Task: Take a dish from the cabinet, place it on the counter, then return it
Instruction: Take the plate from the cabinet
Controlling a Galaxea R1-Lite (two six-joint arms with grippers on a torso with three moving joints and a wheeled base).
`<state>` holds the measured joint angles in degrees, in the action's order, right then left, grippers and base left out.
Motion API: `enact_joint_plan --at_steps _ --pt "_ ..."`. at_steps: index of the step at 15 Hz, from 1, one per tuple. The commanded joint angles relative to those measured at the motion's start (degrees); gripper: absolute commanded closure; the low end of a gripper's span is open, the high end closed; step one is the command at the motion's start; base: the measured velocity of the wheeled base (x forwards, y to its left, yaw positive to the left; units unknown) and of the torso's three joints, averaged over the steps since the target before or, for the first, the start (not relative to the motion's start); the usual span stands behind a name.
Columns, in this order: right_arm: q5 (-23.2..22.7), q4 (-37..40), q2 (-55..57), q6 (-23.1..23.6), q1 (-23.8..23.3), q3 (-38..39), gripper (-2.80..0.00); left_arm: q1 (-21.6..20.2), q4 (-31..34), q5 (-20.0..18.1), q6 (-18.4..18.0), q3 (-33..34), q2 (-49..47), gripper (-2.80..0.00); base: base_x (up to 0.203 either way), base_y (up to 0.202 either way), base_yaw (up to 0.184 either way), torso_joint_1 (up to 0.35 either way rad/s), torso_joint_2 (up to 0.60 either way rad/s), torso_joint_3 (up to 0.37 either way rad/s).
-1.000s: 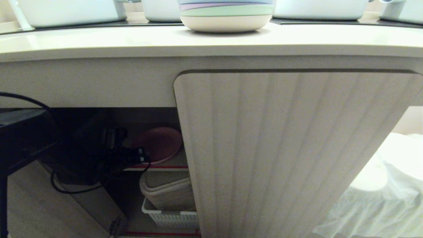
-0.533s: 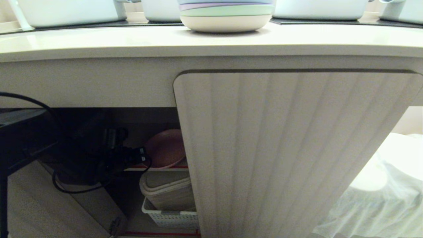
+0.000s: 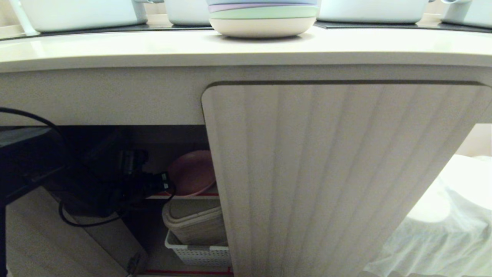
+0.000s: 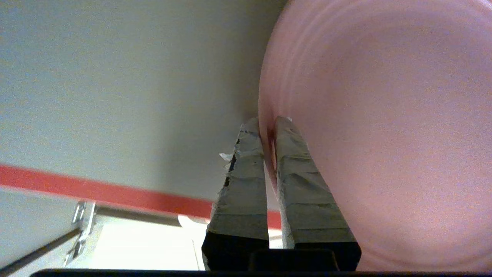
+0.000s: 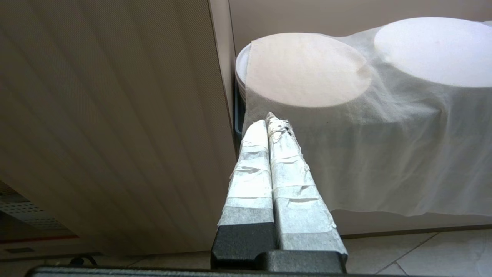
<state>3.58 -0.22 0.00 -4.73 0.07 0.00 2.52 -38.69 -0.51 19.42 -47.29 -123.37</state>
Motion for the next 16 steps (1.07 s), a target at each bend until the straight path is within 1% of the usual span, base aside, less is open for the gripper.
enact_joint_plan --at_steps 1,8,13,16 --pt "0.0 0.0 0.0 0.0 0.0 0.0 0.00 0.0 -0.3 0.0 0.2 0.9 0.8 0.00 0.000 0.000 0.000 0.000 0.00 0.000" --pt "0.0 0.0 0.0 0.0 0.0 0.0 0.00 -0.1 -0.4 -0.1 0.4 4.7 4.7 0.00 0.000 0.000 0.000 0.000 0.00 0.000" --pt "0.0 0.0 0.0 0.0 0.0 0.0 0.00 -0.1 -0.3 -0.1 0.5 5.7 7.5 0.00 0.000 0.000 0.000 0.000 0.00 0.000" --pt "0.0 0.0 0.0 0.0 0.0 0.0 0.00 -0.1 -0.4 -0.2 0.4 7.9 8.7 0.00 0.000 0.000 0.000 0.000 0.00 0.000"
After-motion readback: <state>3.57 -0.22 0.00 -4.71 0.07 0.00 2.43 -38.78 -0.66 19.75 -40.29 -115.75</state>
